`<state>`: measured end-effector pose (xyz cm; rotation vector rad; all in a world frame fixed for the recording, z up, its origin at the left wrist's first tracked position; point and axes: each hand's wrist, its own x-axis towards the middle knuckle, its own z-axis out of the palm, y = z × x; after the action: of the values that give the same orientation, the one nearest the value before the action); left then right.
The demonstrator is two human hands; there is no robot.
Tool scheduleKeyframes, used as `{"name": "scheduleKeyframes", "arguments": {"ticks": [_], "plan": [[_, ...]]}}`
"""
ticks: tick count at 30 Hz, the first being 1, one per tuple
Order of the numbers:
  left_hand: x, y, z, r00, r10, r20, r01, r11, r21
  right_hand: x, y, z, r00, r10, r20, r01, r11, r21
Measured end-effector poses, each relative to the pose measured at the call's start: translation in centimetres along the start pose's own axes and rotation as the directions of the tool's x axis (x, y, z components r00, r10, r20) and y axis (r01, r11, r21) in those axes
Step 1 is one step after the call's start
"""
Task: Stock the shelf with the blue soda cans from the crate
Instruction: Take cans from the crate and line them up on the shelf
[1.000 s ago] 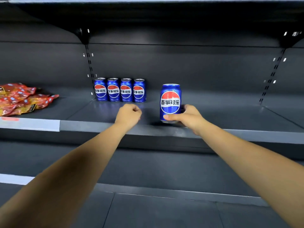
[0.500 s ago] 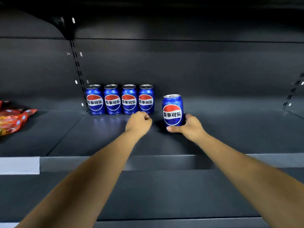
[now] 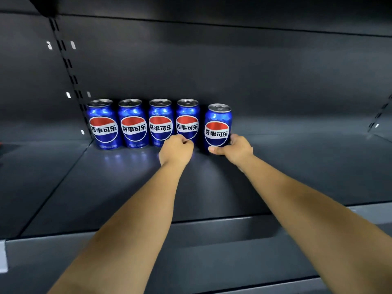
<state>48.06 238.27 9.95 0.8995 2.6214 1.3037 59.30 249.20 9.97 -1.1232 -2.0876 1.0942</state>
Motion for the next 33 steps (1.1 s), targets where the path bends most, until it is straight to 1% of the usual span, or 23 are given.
{"name": "scheduleKeyframes", "arguments": {"ticks": [5, 9, 11, 19, 26, 33], "plan": [[0.1, -0.1, 0.1, 1.000, 0.013, 0.003, -0.013, 1.000, 0.009, 1.2, -0.7, 1.2, 0.997, 0.034, -0.075, -0.042, 0.993, -0.113], [0.0, 0.0, 0.1, 1.000, 0.014, 0.001, -0.014, 1.000, -0.003, 1.2, -1.1, 1.4, 0.996, 0.042, -0.076, -0.062, 0.957, -0.284], [0.0, 0.0, 0.0, 1.000, 0.014, -0.001, -0.014, 1.000, -0.014, 0.9, -1.3, 1.3, 0.997, 0.022, -0.070, -0.044, 0.943, -0.329], [-0.2, 0.1, -0.2, 1.000, 0.009, 0.007, -0.009, 1.000, -0.020, 0.7, -1.1, 1.4, 0.998, -0.022, -0.051, 0.004, 0.940, -0.341], [-0.2, 0.1, -0.2, 1.000, 0.007, 0.017, -0.007, 1.000, -0.021, 0.8, -1.1, 1.5, 1.000, -0.007, -0.022, -0.002, 0.916, -0.402], [-0.1, 0.1, -0.1, 1.000, 0.001, 0.005, -0.001, 1.000, -0.030, 1.2, -0.7, 1.4, 0.999, -0.015, -0.032, -0.001, 0.902, -0.432]]}}
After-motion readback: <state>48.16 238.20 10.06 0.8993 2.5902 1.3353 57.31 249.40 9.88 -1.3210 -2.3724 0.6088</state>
